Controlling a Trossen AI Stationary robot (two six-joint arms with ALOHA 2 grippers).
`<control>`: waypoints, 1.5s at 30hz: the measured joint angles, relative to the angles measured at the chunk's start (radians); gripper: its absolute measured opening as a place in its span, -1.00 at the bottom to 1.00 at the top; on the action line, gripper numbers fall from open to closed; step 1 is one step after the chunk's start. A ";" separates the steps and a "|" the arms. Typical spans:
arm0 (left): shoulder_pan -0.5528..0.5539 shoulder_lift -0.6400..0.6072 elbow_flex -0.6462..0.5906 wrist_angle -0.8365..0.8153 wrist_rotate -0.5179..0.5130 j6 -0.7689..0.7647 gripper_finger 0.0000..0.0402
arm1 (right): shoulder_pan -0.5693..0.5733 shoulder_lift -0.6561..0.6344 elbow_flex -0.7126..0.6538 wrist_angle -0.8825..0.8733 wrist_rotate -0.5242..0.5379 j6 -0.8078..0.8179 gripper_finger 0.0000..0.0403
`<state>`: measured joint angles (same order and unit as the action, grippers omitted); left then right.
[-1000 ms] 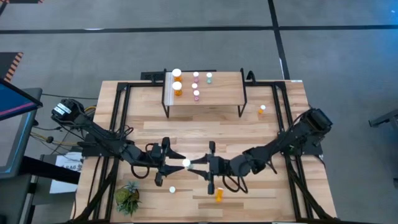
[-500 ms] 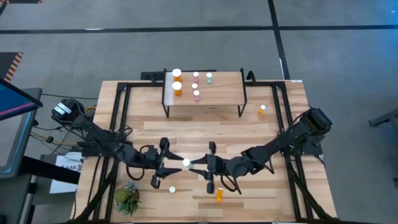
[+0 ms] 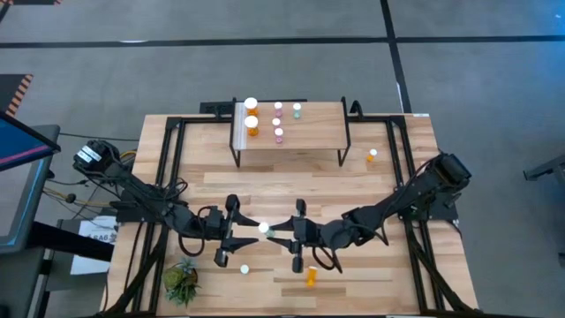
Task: Pick and place medicine bottles onto shelf by color
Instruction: Put the blue pill bottle on the shelf aligned with the other blue pill bottle
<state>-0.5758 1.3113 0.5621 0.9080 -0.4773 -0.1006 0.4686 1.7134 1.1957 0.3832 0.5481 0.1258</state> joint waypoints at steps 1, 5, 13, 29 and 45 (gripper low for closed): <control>0.000 0.000 0.000 0.000 -0.001 0.003 -0.10 | 0.000 0.002 0.000 0.001 0.000 0.000 -0.39; 0.000 0.000 0.000 0.000 -0.008 -0.002 -0.10 | 0.000 0.010 -0.002 0.001 0.001 -0.002 -0.39; 0.000 0.000 0.000 -0.002 -0.027 0.000 -0.10 | -0.001 0.009 -0.002 0.009 0.001 -0.002 -0.39; -0.032 0.000 0.000 0.001 -0.079 0.029 0.50 | -0.006 0.008 -0.002 0.019 0.001 -0.002 -0.39; -0.018 0.070 0.000 0.117 -0.086 0.055 0.53 | -0.015 0.103 -0.001 0.211 -0.001 -0.040 -0.39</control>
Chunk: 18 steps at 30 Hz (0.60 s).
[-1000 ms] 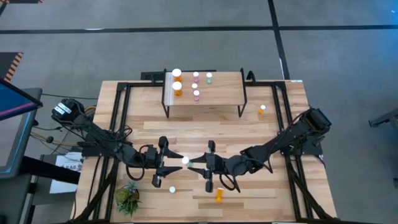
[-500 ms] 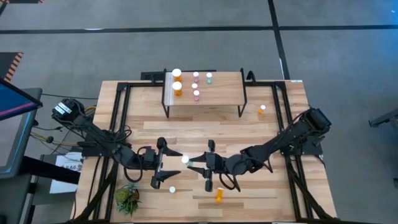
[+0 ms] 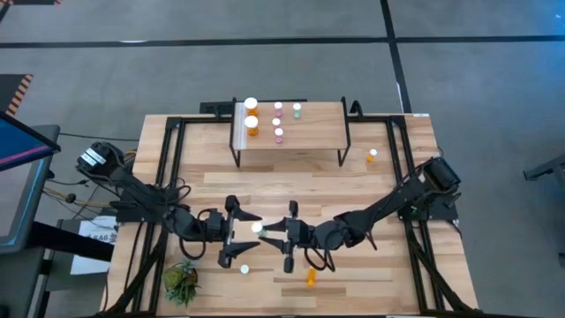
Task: Pick and place medicine bottles onto shelf by color
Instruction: Put the blue pill bottle on the shelf aligned with the other blue pill bottle
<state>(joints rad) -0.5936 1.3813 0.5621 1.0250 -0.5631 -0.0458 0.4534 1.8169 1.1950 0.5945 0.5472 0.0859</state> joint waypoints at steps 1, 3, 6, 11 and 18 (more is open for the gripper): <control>0.007 0.018 0.007 0.016 0.001 0.005 0.53 | 0.000 -0.001 0.000 0.008 0.000 0.000 -0.39; 0.018 0.051 0.021 0.027 0.006 0.014 0.53 | 0.001 -0.003 0.000 0.012 0.000 0.000 -0.39; 0.031 0.078 0.062 0.016 0.008 0.024 0.53 | 0.005 -0.003 0.000 0.012 -0.001 -0.002 -0.39; 0.027 0.070 0.091 -0.040 0.013 0.033 0.53 | 0.011 -0.003 0.000 -0.005 0.000 -0.004 -0.39; -0.021 0.025 0.091 -0.078 -0.043 0.066 0.53 | 0.019 -0.003 0.000 -0.010 0.000 -0.008 -0.39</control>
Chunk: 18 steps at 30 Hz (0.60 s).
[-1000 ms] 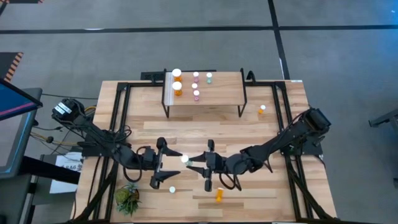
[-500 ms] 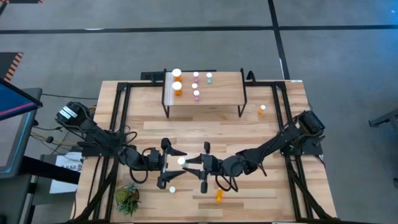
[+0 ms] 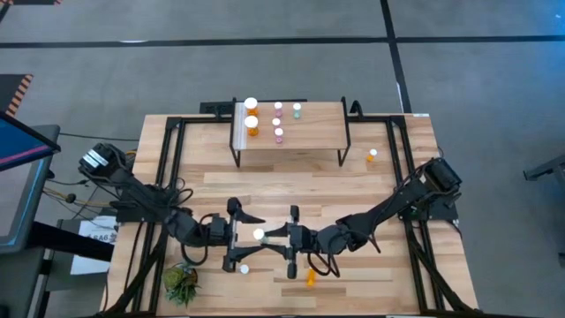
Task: Pick and place medicine bottles onto shelf by color
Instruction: Put the blue pill bottle on the shelf aligned with the other blue pill bottle
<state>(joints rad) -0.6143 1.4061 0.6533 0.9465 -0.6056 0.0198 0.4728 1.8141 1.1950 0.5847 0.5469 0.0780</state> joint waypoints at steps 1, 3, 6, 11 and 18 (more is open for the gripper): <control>-0.004 -0.002 0.000 -0.005 -0.013 0.003 0.53 | -0.001 0.000 0.000 0.000 0.000 0.000 -0.39; -0.008 -0.002 0.000 -0.023 -0.036 0.002 0.53 | -0.001 0.000 0.000 0.003 0.000 0.000 -0.39; -0.006 -0.002 0.000 -0.048 -0.039 -0.017 0.53 | -0.005 0.000 0.000 0.007 0.001 0.000 -0.39; 0.001 -0.002 0.000 -0.061 -0.039 -0.029 0.49 | -0.004 0.000 0.000 0.014 0.001 0.000 -0.39; 0.000 -0.002 0.000 -0.053 -0.038 -0.024 0.15 | -0.004 0.000 0.000 0.014 0.001 0.000 -0.39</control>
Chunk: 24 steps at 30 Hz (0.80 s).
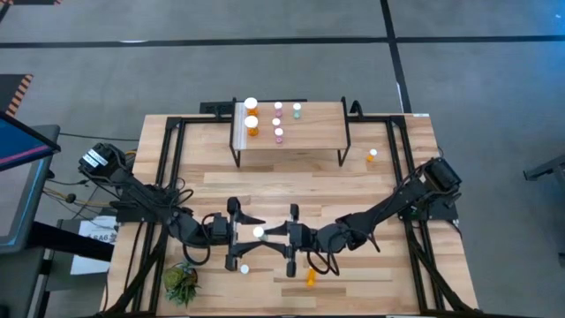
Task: Pick and place medicine bottles onto shelf by color
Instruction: Put the blue pill bottle on the shelf aligned with the other blue pill bottle
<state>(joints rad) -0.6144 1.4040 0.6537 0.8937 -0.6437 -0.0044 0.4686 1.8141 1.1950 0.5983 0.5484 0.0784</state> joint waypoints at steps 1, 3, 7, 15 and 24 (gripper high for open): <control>0.000 0.000 0.000 0.001 0.001 0.000 0.10 | 0.000 0.000 0.000 0.000 0.000 0.000 -0.39; 0.001 0.000 0.000 0.001 0.006 0.000 0.00 | 0.000 0.000 0.000 0.000 0.000 0.000 -0.39; 0.001 0.000 0.000 0.001 0.009 0.000 -0.16 | 0.000 0.000 0.000 0.000 0.001 -0.005 -0.39; 0.000 0.000 0.000 0.000 0.011 0.005 -0.38 | -0.003 0.000 0.000 -0.011 0.003 -0.011 -0.39; 0.000 0.000 0.000 -0.004 0.000 0.011 -0.54 | -0.013 0.000 0.000 -0.055 0.002 0.000 -0.29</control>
<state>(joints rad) -0.6140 1.4040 0.6537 0.8895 -0.6435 0.0067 0.4553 1.8141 1.1951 0.5434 0.5507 0.0783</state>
